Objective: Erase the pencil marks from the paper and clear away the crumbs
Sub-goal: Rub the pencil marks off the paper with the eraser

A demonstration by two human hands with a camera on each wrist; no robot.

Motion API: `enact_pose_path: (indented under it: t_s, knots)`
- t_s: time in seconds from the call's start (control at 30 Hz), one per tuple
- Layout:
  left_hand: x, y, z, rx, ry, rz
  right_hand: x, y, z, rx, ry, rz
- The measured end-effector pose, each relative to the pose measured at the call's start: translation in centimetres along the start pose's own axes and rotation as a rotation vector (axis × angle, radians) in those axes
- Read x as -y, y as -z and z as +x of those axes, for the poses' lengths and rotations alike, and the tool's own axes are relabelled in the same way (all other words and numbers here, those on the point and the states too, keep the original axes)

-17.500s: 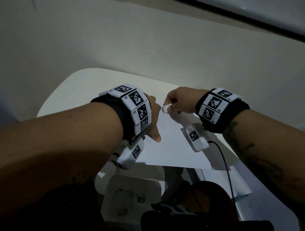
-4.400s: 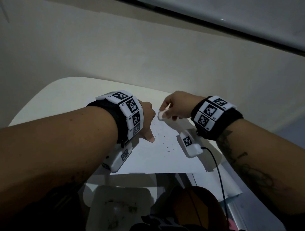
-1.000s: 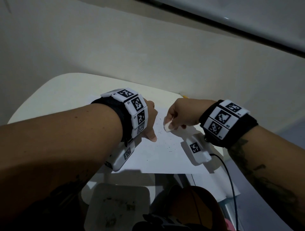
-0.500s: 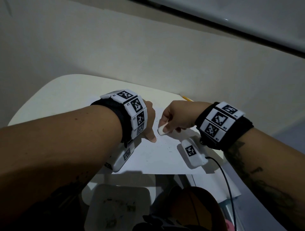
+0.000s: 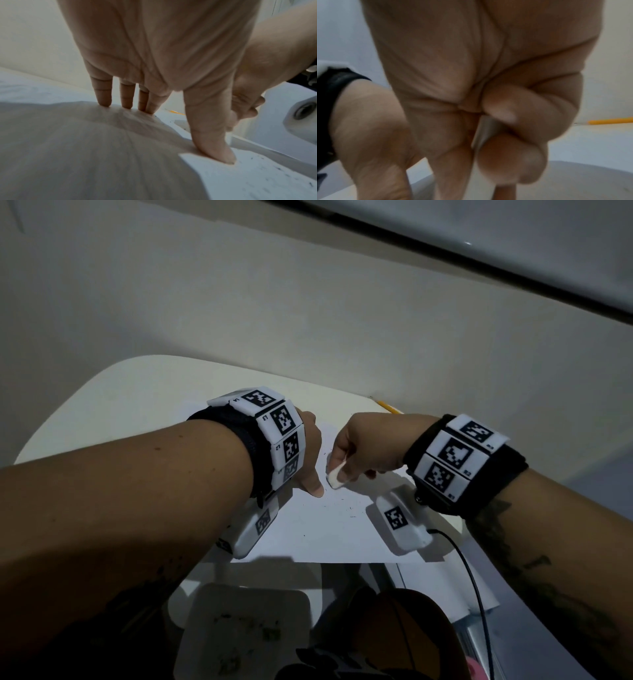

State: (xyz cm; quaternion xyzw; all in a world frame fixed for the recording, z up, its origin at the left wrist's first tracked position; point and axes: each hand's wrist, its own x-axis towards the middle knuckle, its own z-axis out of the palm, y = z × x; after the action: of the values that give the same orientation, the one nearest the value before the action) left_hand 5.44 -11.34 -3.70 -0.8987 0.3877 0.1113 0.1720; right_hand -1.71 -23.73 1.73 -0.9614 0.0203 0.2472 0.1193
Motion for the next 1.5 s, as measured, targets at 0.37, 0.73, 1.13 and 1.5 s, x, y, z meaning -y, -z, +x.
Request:
enact_pose_path:
  t_s: [0.37,0.73,1.13,1.5]
  knots:
    - [0.3,0.0,0.1,-0.001,-0.015,-0.069,-0.7,0.4,2.3,-0.232,-0.072,0.08]
    - [0.3,0.3,-0.5,-0.019,-0.054,-0.016,-1.9,0.9,2.2,-0.289,-0.118,0.163]
    - [0.2,0.4,-0.8,-0.008,-0.049,0.0,-2.0,0.7,0.8,-0.251,-0.119,0.124]
    - [-0.1,0.5,-1.2,0.013,-0.036,-0.015,-3.0,0.1,-1.0,-0.282,-0.142,0.209]
